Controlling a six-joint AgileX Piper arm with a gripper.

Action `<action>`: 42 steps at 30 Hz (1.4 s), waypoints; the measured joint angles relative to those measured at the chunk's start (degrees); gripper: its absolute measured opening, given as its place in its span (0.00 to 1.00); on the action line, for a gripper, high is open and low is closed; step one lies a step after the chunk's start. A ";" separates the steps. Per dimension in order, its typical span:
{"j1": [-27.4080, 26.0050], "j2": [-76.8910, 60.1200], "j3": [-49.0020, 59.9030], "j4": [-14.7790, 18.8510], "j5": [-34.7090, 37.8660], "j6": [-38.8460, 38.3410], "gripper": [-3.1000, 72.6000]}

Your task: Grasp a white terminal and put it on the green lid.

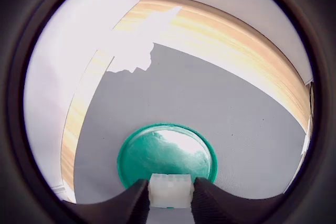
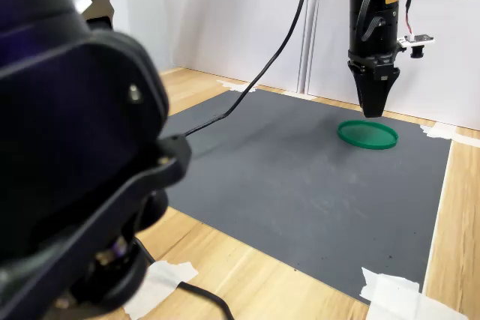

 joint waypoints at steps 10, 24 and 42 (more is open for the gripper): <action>0.00 0.46 -0.18 0.09 -1.60 -0.80 0.48; 0.00 -4.11 3.23 0.29 -4.20 -0.34 0.72; -10.18 -41.20 28.53 0.06 -21.48 -0.34 0.04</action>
